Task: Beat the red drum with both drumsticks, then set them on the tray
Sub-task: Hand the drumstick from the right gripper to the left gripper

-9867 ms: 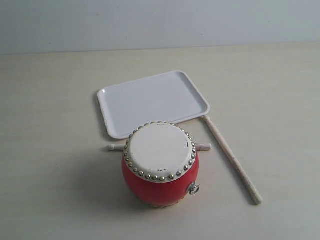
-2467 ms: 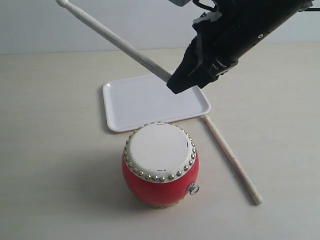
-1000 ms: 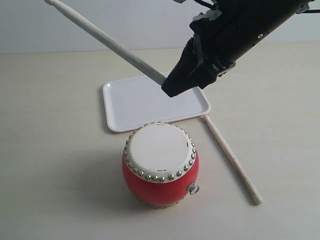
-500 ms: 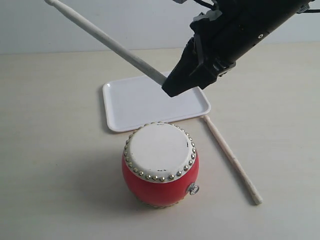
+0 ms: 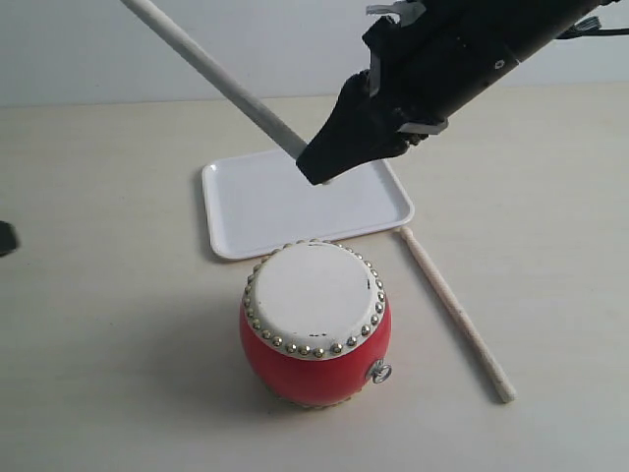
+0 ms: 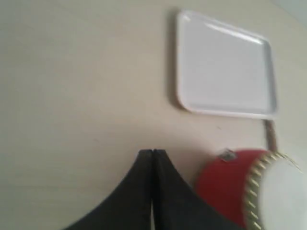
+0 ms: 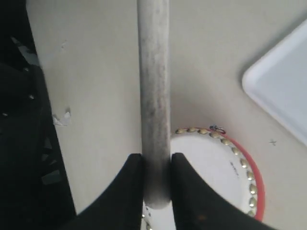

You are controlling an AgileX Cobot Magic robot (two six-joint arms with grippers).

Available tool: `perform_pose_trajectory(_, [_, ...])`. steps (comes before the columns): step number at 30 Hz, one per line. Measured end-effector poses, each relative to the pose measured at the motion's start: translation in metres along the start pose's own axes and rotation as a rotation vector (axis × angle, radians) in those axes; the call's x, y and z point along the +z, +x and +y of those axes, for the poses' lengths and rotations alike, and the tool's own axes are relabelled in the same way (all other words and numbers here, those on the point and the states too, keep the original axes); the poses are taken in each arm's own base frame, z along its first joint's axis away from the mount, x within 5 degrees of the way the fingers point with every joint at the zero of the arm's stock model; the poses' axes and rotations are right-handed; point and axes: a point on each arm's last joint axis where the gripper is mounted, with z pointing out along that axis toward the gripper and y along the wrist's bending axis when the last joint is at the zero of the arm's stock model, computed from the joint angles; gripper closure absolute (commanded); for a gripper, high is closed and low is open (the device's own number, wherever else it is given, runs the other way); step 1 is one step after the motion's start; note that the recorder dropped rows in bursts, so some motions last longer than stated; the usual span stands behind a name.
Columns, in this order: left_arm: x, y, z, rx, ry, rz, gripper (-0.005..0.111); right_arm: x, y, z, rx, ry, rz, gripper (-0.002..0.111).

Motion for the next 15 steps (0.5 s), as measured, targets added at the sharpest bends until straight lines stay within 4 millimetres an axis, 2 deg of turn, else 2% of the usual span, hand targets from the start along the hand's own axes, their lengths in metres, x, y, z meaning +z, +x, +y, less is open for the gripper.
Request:
perform_pose_trajectory(1, [0.009, 0.002, -0.013, -0.002, 0.139, 0.080, 0.107, 0.004, 0.001, -0.001, 0.047, -0.031, 0.004, 0.108])
perform_pose_trajectory(3, [0.018, -0.001, -0.030, -0.020, 0.342, 0.110, 0.104, 0.011, 0.002, -0.004, 0.126, -0.076, 0.016, 0.108])
perform_pose_trajectory(6, [0.022, -0.009, -0.042, -0.046, 0.517, 0.072, 0.085, 0.016, -0.001, -0.001, 0.243, -0.171, 0.000, 0.108])
perform_pose_trajectory(8, [0.023, -0.013, -0.047, -0.086, 0.585, 0.040, 0.064, 0.016, -0.006, 0.002, 0.323, -0.220, -0.042, 0.108])
perform_pose_trajectory(10, [0.023, -0.015, -0.049, -0.087, 0.616, 0.023, 0.050, 0.016, -0.009, 0.002, 0.409, -0.242, -0.071, 0.108])
perform_pose_trajectory(12, [0.023, -0.016, -0.049, -0.103, 0.624, 0.022, 0.045, 0.016, -0.011, 0.001, 0.482, -0.234, -0.089, 0.108])
perform_pose_trajectory(15, [0.024, -0.015, -0.050, -0.122, 0.639, 0.046, 0.045, 0.023, -0.013, 0.001, 0.539, -0.234, -0.082, 0.108])
